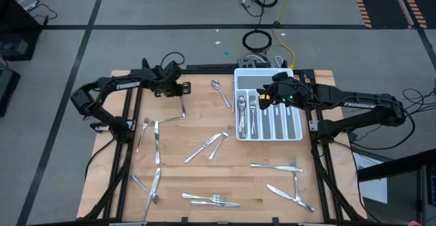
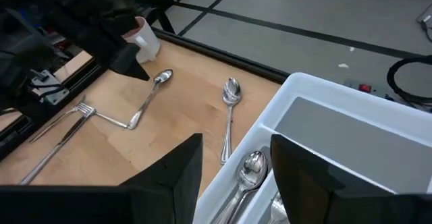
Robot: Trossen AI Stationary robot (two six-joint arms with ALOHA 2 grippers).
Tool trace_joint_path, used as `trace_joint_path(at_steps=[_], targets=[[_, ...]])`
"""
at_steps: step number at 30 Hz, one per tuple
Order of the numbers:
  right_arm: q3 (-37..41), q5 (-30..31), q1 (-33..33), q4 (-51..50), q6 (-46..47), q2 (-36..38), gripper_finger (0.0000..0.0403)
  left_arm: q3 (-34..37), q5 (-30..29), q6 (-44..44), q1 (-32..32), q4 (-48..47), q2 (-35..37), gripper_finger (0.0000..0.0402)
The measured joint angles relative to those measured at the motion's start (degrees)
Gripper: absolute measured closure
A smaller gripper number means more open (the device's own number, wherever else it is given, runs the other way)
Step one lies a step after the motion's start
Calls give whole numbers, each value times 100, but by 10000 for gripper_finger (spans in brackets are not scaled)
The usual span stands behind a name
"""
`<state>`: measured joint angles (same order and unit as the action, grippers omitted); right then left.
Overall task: Sort silverware
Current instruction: Put the silver spoon into the silverware tray
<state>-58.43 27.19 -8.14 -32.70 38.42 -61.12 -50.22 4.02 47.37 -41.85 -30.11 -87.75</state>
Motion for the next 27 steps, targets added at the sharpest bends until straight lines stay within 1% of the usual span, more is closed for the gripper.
trace_joint_path(at_steps=[3, 8, 15, 19, 27], targets=[[0, -1, 0, -3, -14, 0, 238, 0, 3, 20, 46, 18, -248, 324], [0, -1, 0, -5, -166, 0, 238, 2, 247, -119, 159, -62, -449, 324], [0, -3, 0, 34, -301, 0, 238, 0, -247, 25, 207, -146, -489, 324], [0, -12, 0, 36, -320, 0, 238, 0, -289, 31, 175, -31, -528, 324], [0, -58, 0, 126, -342, 0, 238, -26, -303, 157, 175, 280, -962, 324]])
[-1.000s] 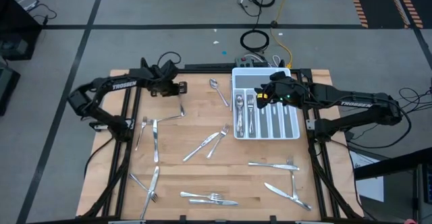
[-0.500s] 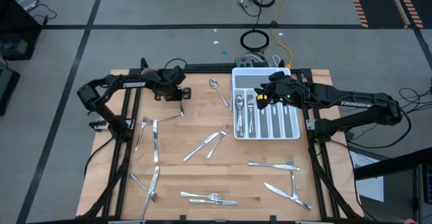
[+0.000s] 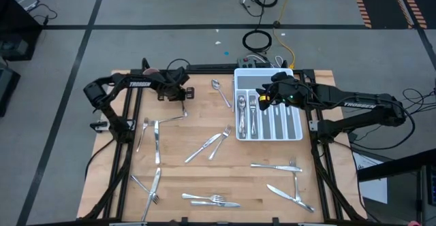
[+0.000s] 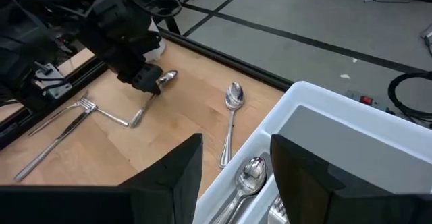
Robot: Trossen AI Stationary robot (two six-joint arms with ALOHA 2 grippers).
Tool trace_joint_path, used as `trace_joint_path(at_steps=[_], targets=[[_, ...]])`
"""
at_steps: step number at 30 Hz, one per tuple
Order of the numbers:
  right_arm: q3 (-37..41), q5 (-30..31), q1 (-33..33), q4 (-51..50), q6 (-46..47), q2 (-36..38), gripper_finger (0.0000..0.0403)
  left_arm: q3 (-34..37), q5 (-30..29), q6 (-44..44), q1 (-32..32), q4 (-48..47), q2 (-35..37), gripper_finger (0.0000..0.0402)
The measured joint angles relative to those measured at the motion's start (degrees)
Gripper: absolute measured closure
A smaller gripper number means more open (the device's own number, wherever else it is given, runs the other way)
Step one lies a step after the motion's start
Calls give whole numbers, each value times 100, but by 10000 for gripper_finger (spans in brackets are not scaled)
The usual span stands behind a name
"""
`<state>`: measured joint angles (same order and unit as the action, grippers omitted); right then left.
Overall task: Sort silverware
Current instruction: Put the silver spoon into the silverware tray
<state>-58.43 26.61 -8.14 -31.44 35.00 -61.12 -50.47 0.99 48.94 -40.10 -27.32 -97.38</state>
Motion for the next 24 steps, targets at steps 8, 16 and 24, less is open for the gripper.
trace_joint_path(at_steps=[8, 16, 24], targets=[[0, -11, 0, -11, 164, 0, 238, 8, -250, 319, 10, 78, -99, 362], [0, 4, 0, -21, 84, 0, 238, 6, -245, 162, 89, 131, -83, 398], [0, 58, 0, -28, -848, -2, 238, -114, 283, 115, 354, 412, 378, 400]])
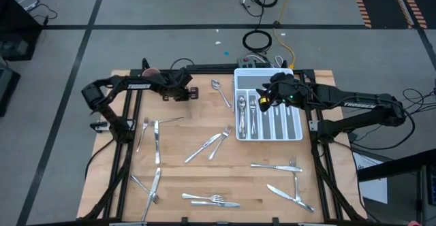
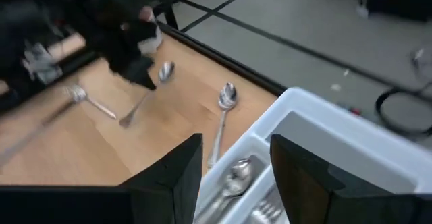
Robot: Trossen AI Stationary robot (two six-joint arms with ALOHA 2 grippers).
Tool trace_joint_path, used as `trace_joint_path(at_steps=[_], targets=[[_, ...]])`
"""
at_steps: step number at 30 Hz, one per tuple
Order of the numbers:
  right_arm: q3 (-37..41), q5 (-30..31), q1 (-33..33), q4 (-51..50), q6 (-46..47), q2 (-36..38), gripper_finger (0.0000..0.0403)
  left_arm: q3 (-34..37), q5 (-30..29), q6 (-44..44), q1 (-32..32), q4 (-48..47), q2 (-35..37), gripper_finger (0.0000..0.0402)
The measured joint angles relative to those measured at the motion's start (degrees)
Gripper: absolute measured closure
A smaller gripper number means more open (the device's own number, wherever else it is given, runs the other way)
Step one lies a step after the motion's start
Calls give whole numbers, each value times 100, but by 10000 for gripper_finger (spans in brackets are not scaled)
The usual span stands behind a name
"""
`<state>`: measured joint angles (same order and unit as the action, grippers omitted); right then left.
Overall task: Sort silverware
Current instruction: Put the silver spoon into the silverware tray
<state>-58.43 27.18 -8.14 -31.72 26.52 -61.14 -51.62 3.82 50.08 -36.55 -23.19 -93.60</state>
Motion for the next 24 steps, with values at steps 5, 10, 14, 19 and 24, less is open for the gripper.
trace_joint_path(at_steps=[5, 10, 14, 19, 24], targets=[[0, -1, 0, 26, -974, 0, 238, -2, 409, 15, 234, 508, 538, 400], [0, -44, -35, 46, -1071, 0, 238, -2, 600, 13, 427, 1145, 1083, 401], [0, -453, -43, 501, -1309, 0, 238, -4, 1143, -262, 631, 2041, 1355, 401], [0, -948, -43, 1234, -1526, 0, 238, -17, 1444, -999, 992, 2959, 1533, 401], [0, -947, -44, 1395, -1366, 0, 238, -13, -110, -2087, 1513, 2351, 1595, 401]])
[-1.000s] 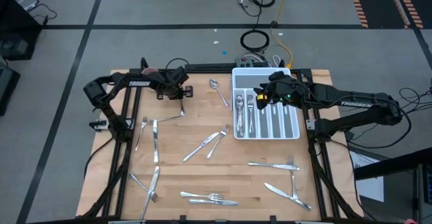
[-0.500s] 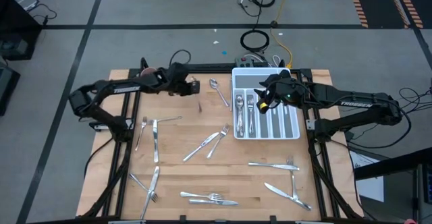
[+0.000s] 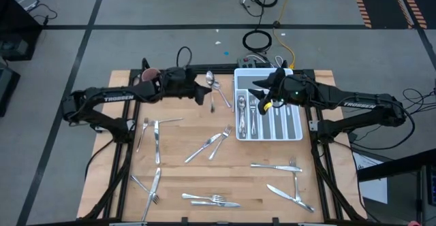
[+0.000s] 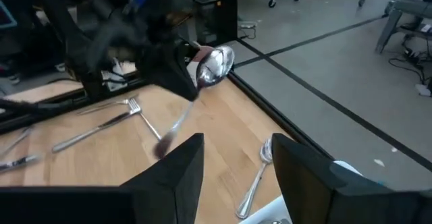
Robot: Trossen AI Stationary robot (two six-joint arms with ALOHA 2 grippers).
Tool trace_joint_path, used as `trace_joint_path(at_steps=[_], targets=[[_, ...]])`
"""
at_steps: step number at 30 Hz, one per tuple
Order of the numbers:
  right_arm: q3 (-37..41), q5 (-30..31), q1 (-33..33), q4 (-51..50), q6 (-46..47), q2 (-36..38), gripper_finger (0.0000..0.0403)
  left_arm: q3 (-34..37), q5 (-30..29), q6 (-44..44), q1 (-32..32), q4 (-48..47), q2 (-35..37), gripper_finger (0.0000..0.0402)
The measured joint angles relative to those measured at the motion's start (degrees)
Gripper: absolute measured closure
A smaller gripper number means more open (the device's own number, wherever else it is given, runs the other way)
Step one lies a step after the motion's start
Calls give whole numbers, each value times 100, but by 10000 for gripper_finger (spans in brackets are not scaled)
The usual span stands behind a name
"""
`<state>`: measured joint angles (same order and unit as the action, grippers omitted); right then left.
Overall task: Sort silverware
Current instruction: Put the silver spoon into the silverware tray
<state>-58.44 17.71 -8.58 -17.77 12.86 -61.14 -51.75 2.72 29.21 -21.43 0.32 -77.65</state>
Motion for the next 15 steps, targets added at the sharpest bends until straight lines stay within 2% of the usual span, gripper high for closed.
trace_joint_path(at_steps=[3, 5, 12, 15], targets=[[0, -10, 0, -15, 191, 0, 238, 0, -1175, -686, 333, -406, 4, 401], [0, -137, -1, -48, 161, 0, 238, 0, -1647, -1223, 545, -496, 2, 401], [0, -541, -2, -47, -684, 0, 238, -201, -1801, -3490, 1332, -546, 4, 401], [-5, -589, -21, -44, -805, -26, 238, -380, -2272, -4260, 1620, -534, -9, 401]])
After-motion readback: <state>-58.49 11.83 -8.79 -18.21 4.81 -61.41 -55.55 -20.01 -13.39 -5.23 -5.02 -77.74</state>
